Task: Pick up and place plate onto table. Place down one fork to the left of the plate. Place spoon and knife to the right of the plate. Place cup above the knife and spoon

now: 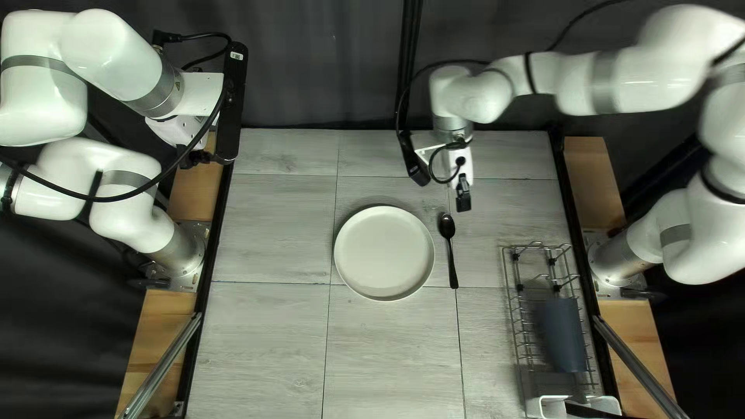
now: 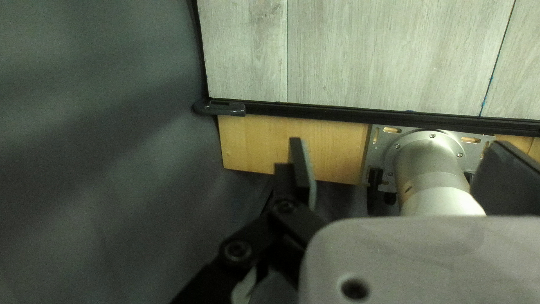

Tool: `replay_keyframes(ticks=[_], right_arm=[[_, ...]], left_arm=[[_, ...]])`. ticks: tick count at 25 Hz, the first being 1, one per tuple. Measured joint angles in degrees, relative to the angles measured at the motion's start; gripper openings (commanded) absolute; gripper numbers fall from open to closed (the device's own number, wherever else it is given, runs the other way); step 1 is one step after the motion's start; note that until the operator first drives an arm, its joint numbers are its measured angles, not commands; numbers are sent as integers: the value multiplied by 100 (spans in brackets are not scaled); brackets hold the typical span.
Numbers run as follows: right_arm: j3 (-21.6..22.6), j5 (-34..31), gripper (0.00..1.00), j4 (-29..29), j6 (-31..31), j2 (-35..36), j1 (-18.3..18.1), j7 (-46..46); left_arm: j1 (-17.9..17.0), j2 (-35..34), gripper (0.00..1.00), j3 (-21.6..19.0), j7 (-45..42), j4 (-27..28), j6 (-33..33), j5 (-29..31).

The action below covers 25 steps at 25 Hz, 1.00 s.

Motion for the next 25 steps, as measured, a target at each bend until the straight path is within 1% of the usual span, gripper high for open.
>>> replay_keyframes(ticks=[4, 7, 17, 20, 25], right_arm=[[527, -482, 100, -656, -97, -1228, 371, 1716], [832, -751, 100, -948, -206, -1696, 539, 2320], [924, -810, 100, -989, -151, -1777, 595, 2477], [1180, -683, 100, -1022, -55, -1920, 753, 3043], [1822, -376, 100, -1227, -96, -2151, 1148, 4294]], left_arm=[[0, 0, 100, 0, 0, 0, 0, 0], [0, 0, 100, 0, 0, 0, 0, 0], [0, 0, 100, 0, 0, 0, 0, 0], [0, 0, 100, 0, 0, 0, 0, 0], [0, 0, 100, 0, 0, 0, 0, 0]])
